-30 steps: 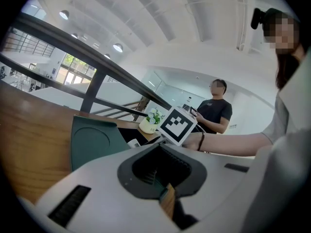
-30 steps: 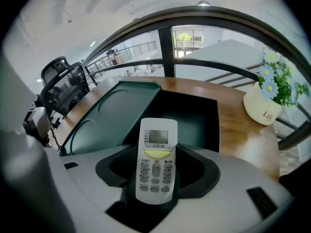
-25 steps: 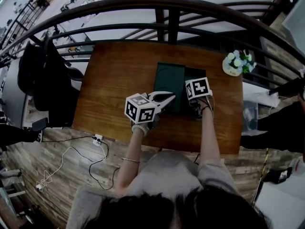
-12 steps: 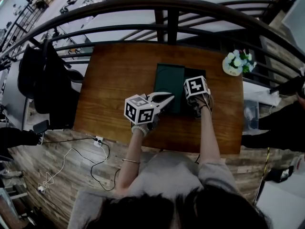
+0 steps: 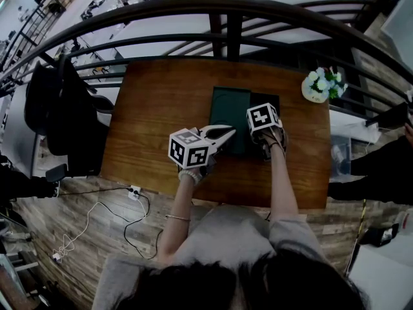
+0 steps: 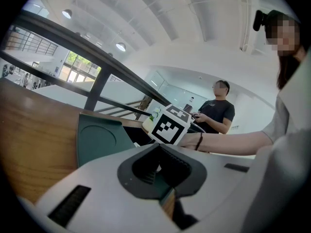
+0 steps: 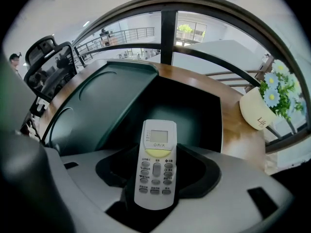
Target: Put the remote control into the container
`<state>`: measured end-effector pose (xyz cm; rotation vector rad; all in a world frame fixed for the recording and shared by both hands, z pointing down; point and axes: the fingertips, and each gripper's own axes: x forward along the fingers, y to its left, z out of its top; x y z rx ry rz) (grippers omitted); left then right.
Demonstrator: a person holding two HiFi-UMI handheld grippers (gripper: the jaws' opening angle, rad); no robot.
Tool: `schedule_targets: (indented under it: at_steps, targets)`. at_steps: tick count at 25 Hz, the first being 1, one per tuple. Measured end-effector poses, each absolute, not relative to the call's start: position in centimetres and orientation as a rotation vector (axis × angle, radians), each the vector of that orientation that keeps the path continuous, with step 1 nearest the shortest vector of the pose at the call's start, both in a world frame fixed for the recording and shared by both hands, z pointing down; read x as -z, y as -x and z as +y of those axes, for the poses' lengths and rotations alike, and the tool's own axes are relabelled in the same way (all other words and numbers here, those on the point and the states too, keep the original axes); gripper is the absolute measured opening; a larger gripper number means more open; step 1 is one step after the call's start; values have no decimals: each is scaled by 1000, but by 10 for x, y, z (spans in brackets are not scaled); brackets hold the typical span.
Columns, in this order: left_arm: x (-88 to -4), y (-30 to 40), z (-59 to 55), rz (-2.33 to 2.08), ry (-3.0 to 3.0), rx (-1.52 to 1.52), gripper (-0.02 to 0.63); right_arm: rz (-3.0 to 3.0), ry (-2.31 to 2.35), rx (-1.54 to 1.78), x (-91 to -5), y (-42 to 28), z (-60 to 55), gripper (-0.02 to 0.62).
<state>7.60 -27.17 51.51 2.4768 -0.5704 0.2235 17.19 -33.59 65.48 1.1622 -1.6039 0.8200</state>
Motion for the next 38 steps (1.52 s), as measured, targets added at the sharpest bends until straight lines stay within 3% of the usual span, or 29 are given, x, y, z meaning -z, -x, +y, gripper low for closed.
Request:
schedule_targets:
  at_steps: [31,38]
  targets:
    - [-513,-82,-264,-532,-2488,-222,3,-1703,-1356,-775,-621,-185,-332,239]
    - [-512,-87,-261,-512,-2499,-226,3,-1868,-1301,-847,-608,-159,-325,233]
